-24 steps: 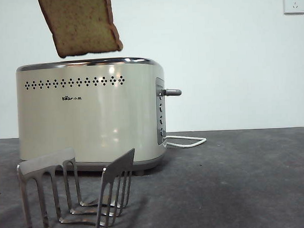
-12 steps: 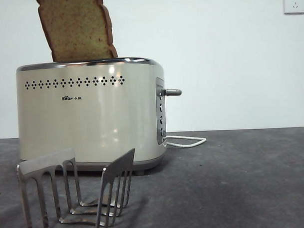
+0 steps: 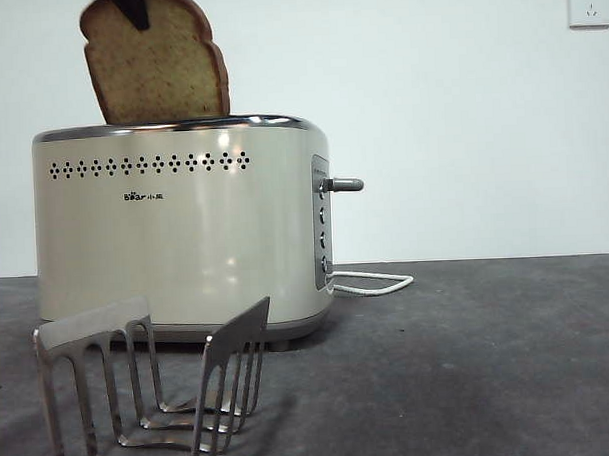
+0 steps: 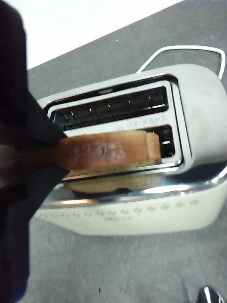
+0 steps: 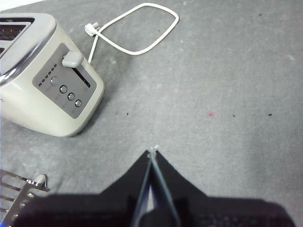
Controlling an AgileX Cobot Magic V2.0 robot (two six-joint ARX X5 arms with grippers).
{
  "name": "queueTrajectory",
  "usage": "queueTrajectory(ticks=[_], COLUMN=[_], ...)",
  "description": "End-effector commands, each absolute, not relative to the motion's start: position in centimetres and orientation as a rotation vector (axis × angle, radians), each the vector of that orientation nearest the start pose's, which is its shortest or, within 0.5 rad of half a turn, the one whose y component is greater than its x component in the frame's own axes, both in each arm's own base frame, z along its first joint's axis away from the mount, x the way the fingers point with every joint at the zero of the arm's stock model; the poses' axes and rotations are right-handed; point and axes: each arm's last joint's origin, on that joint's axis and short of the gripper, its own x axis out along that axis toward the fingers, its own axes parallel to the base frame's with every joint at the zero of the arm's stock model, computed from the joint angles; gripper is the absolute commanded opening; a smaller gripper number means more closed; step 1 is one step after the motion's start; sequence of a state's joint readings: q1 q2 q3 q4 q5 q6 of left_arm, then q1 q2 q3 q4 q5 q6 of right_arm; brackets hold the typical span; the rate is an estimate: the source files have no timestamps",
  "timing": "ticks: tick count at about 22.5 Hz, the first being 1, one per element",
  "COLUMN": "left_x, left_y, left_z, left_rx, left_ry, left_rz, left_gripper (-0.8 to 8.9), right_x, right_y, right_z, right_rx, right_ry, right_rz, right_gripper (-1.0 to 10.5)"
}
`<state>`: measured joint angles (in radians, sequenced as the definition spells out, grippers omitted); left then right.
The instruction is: Pick up a slice of bread from the rack,put the bread on the toaster,press the button
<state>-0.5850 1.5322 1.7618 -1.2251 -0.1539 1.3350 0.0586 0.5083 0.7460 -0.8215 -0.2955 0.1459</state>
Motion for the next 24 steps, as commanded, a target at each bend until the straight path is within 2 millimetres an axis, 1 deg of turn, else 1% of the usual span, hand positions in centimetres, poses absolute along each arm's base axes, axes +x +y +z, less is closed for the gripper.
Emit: queueTrajectory(ticks=[1, 7, 11, 15, 19, 20, 22, 23, 24], left_x=[25.1, 26.4, 27.2, 28.0, 28.3, 28.3, 28.4, 28.3, 28.3], left_y=[-15.5, -15.6, -16.3, -16.6, -16.6, -16.6, -16.7, -16.6, -16.6], left_z=[39.7, 38.6, 37.9, 37.0, 36.9, 36.9, 37.1, 37.3, 37.4], left_rx=[1.546, 1.529, 1.497, 1.498, 1.483, 1.460, 1.407, 1.394, 1.390], left_ry=[0.564, 0.617, 0.590, 0.618, 0.623, 0.625, 0.639, 0.632, 0.625], left_rz=[-0.978, -0.984, -1.027, -1.038, -1.026, -1.009, -0.964, -0.952, -0.945], left_gripper=[-0.04, -0.04, -0.04, -0.03, 0.06, 0.34, 1.96, 3.02, 3.68], right_x=[9.2, 9.2, 9.2, 9.2, 9.2, 9.2, 9.2, 9.2, 9.2], right_y=[1.4, 1.4, 1.4, 1.4, 1.4, 1.4, 1.4, 1.4, 1.4], right_z=[29.7, 29.8, 29.7, 29.7, 29.7, 29.7, 29.7, 29.7, 29.7], right_rx=[0.189, 0.187, 0.180, 0.178, 0.168, 0.168, 0.168, 0.168, 0.168], right_ry=[0.593, 0.592, 0.591, 0.591, 0.590, 0.590, 0.590, 0.590, 0.590], right_rz=[0.308, 0.309, 0.307, 0.302, 0.306, 0.306, 0.306, 0.306, 0.306], right_gripper=[0.0, 0.0, 0.0, 0.0, 0.0, 0.0, 0.0, 0.0, 0.0])
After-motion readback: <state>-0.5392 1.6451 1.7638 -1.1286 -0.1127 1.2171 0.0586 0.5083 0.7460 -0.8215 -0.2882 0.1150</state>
